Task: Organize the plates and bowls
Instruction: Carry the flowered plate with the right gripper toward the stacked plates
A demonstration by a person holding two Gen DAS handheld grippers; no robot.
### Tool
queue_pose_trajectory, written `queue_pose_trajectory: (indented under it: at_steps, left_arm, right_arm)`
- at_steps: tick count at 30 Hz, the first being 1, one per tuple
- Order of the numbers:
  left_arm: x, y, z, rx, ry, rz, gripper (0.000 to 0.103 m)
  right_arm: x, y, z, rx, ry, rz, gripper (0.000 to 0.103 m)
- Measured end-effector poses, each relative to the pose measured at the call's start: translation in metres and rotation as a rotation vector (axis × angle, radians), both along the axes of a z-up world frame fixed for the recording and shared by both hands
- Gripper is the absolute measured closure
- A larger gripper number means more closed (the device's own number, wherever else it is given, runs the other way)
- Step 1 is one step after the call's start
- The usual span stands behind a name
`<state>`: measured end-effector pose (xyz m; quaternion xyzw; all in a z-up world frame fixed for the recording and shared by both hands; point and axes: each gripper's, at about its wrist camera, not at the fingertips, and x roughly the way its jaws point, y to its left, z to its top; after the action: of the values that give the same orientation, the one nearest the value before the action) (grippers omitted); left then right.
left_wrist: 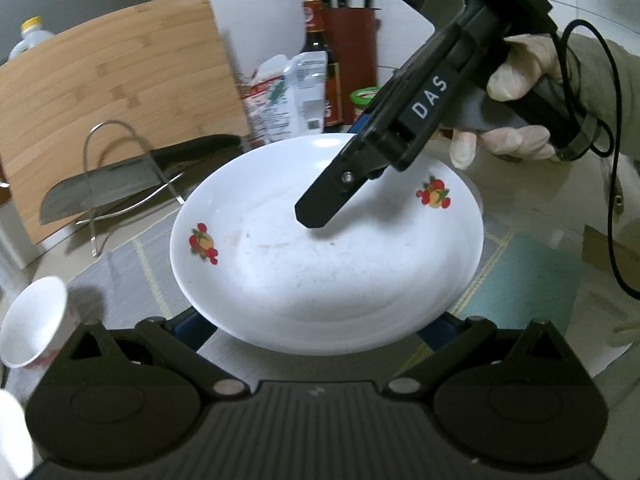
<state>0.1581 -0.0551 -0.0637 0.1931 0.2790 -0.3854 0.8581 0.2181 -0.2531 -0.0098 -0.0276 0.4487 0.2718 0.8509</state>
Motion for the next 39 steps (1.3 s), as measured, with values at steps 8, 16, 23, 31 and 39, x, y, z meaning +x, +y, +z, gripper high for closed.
queue_pose_trajectory:
  at_steps: [8,16,23,31,39]
  left_arm:
    - [0.001,-0.029,-0.005,-0.001,0.009,-0.09,0.001]
    - [0.003,-0.054,-0.01,-0.002,0.025,-0.165,0.001]
    - [0.008,-0.07,-0.013,-0.001,0.039,-0.201,0.001]
    - [0.016,-0.076,-0.017,0.007,0.053,-0.215,0.001]
    - [0.025,-0.081,-0.022,0.016,0.064,-0.207,0.001]
  right_arm:
    - [-0.018,-0.034,-0.003,-0.004,0.007,-0.095,0.0]
    - [-0.033,-0.065,-0.008,-0.013,0.02,-0.177,0.0]
    - [-0.037,-0.084,-0.012,-0.015,0.027,-0.222,0.0]
    - [-0.036,-0.09,-0.018,-0.014,0.042,-0.238,0.0]
    - [-0.032,-0.092,-0.026,-0.013,0.062,-0.244,0.0]
